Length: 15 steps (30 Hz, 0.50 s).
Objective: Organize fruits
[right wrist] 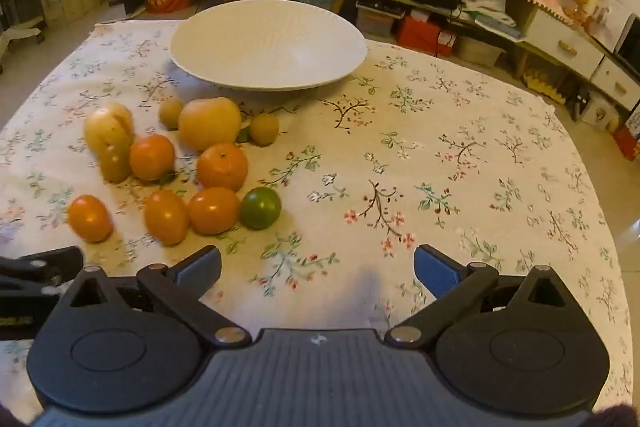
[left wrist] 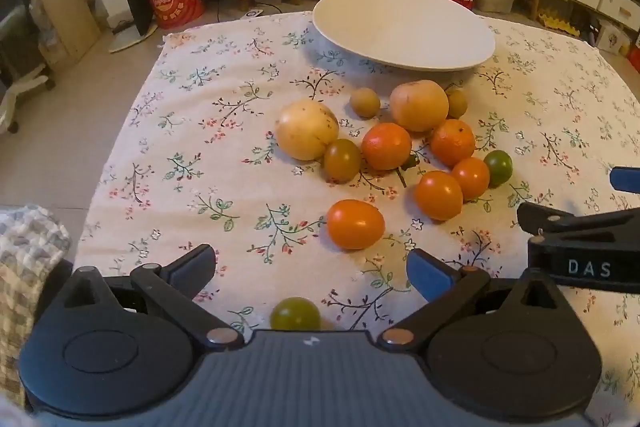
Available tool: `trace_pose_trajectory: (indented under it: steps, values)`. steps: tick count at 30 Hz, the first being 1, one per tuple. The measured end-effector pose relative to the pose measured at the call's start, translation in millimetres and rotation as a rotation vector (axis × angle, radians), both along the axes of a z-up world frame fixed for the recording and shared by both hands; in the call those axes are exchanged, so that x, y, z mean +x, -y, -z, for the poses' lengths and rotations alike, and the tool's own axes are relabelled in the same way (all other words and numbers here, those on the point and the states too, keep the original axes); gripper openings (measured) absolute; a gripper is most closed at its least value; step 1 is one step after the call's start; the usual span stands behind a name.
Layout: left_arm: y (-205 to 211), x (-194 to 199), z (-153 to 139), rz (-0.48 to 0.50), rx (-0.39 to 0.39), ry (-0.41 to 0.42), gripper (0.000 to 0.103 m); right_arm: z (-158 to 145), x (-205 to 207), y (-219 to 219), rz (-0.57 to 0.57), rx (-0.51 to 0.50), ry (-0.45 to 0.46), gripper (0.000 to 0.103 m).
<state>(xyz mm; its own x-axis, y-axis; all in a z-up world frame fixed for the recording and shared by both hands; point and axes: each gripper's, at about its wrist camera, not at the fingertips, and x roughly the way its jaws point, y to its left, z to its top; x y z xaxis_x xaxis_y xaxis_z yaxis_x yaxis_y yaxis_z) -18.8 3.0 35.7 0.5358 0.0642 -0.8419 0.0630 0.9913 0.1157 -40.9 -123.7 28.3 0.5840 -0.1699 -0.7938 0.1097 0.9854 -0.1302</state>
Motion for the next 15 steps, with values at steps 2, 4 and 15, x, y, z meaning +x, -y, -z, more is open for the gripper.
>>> trace_pose_trajectory:
  steps: [2, 4, 15]
  values:
    - [-2, 0, -3, -0.004, -0.004, -0.012, 0.084, -4, 2, -3, -0.004, -0.007, -0.021, 0.103]
    - [-5, 0, -5, -0.007, -0.01, -0.023, 0.084, -9, 1, -6, -0.015, -0.015, -0.018, 0.103]
    - [-13, 3, -3, -0.027, -0.018, -0.06, 0.084, -16, 5, -9, -0.028, -0.006, -0.038, 0.103]
